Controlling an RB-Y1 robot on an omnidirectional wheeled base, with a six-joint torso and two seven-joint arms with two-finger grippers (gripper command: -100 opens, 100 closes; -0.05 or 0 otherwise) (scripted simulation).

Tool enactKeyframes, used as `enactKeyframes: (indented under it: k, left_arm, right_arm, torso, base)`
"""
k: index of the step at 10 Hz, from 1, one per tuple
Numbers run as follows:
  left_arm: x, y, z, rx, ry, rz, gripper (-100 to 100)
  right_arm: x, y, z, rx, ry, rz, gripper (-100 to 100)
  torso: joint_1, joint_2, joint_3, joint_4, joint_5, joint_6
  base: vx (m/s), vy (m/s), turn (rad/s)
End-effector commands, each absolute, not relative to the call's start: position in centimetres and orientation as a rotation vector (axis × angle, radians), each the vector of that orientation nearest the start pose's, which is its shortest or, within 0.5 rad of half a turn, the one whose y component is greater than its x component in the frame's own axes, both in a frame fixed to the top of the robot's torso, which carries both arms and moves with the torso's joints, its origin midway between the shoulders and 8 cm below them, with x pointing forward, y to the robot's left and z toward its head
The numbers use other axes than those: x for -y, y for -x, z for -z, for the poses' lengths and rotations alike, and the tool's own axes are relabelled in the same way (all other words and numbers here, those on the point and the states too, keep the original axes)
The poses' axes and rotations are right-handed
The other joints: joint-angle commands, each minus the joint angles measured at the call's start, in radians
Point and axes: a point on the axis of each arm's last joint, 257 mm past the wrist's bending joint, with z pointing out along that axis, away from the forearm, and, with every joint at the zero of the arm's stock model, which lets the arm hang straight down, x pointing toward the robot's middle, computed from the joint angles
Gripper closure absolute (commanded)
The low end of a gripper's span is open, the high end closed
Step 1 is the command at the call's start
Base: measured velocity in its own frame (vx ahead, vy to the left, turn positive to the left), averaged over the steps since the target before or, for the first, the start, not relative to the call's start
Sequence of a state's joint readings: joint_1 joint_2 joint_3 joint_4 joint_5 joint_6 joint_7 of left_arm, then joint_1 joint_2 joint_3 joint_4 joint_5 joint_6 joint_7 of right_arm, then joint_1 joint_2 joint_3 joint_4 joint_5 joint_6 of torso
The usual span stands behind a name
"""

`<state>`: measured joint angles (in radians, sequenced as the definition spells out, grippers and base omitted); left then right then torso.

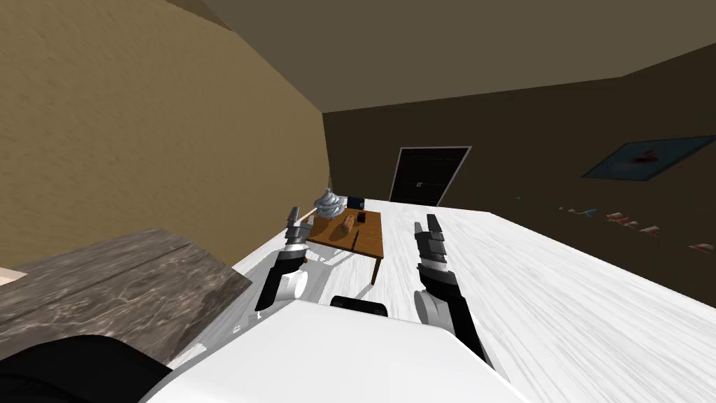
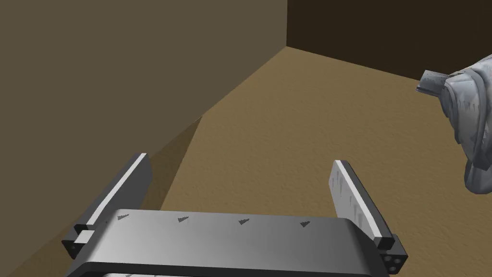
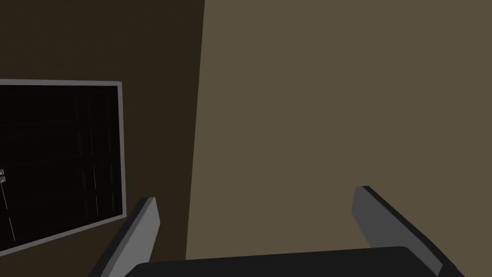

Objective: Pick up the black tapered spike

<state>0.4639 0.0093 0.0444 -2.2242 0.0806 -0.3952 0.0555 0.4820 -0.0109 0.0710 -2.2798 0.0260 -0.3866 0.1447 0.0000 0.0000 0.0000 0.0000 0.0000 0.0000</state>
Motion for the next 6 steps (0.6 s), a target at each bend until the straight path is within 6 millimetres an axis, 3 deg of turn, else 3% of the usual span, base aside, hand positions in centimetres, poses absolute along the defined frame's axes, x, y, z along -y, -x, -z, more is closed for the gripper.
enactKeyframes:
  k: [1, 6]
  left_arm:
    - [-29.7, -37.1, 1.3, -0.706, 0.777, 1.308, -100]
    - [-26.5, -37.1, 4.4, -0.948, 0.616, 1.170, -100]
  right_arm:
    - [25.2, -36.7, -0.7, -0.747, -0.656, -1.208, 0]
    - [25.2, -36.7, -0.7, -0.747, -0.656, -1.208, 0]
  torso:
    - [0.000, 0.000, 0.000, 0.000, 0.000, 0.000]
    - [0.005, 0.000, 0.000, 0.000, 0.001, 0.001]
  base:
    - [0.003, 0.016, -0.242]
    - [0.002, 0.073, -0.378]
